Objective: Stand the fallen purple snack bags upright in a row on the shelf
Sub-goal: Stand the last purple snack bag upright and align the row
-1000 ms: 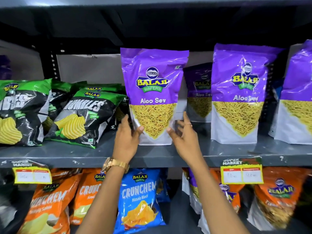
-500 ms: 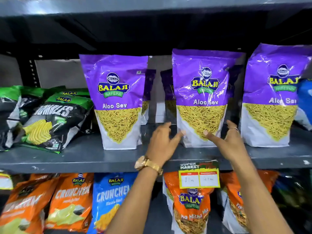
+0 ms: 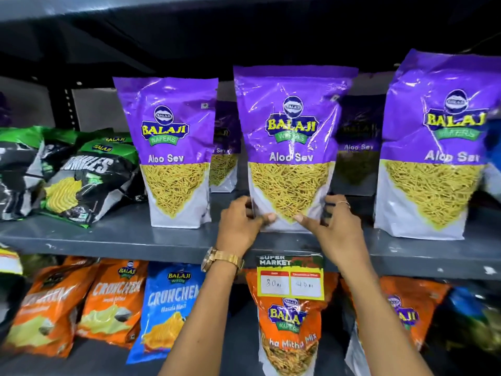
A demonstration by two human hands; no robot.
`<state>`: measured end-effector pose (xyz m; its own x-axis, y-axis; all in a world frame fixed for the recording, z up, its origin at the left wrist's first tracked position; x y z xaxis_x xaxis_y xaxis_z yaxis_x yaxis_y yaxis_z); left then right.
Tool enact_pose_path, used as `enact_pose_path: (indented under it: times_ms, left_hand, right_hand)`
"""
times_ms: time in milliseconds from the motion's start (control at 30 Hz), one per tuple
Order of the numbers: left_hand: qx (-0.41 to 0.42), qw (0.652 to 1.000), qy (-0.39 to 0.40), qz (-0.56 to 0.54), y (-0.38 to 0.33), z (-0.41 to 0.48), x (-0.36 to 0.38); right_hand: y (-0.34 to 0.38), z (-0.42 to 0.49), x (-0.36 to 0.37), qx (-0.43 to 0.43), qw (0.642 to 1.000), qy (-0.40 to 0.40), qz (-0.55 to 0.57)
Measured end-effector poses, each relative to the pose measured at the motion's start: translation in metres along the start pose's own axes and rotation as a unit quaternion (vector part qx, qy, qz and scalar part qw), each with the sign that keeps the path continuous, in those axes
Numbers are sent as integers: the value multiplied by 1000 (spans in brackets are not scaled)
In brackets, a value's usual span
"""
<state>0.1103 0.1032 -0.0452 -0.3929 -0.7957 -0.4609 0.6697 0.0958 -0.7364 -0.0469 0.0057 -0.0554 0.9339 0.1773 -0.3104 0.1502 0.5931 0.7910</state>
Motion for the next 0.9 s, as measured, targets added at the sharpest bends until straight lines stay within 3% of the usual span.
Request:
enact_pose_path:
  times_ms: [400, 500, 633, 700, 800, 900]
  left_hand:
    - [18, 997, -16, 78, -6, -9, 6]
    - [30, 996, -83, 32, -13, -17, 3]
    - [185, 963, -194, 9, -44, -40, 14]
    - [254, 943, -215, 5, -69, -49, 28]
    - [286, 947, -141, -32, -105, -49, 63]
    - [243, 970, -7, -3, -127, -43, 108]
  right_hand:
    - [4, -4, -8, -33, 998, -15, -46]
    - [4, -4, -21, -44, 999, -23, -15]
    - [-7, -11, -66, -92, 980, -171, 36]
    - [-17, -10, -92, -87, 962, -252, 52]
    - [-33, -2, -128, -70, 934, -345, 66]
    - [-50, 9, -149, -19, 946, -321, 41]
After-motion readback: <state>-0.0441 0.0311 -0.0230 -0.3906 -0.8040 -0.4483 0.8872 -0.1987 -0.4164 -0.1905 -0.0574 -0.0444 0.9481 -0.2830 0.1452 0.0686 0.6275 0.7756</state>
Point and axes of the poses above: each hand's wrist, its own z-axis towards the middle knuckle, its own x-axis out of the palm, y = z × x, the point moved 3 cm from there along z, towards the middle knuckle, and after that the axes turned 3 degrees about z, right-handed, at the moved point
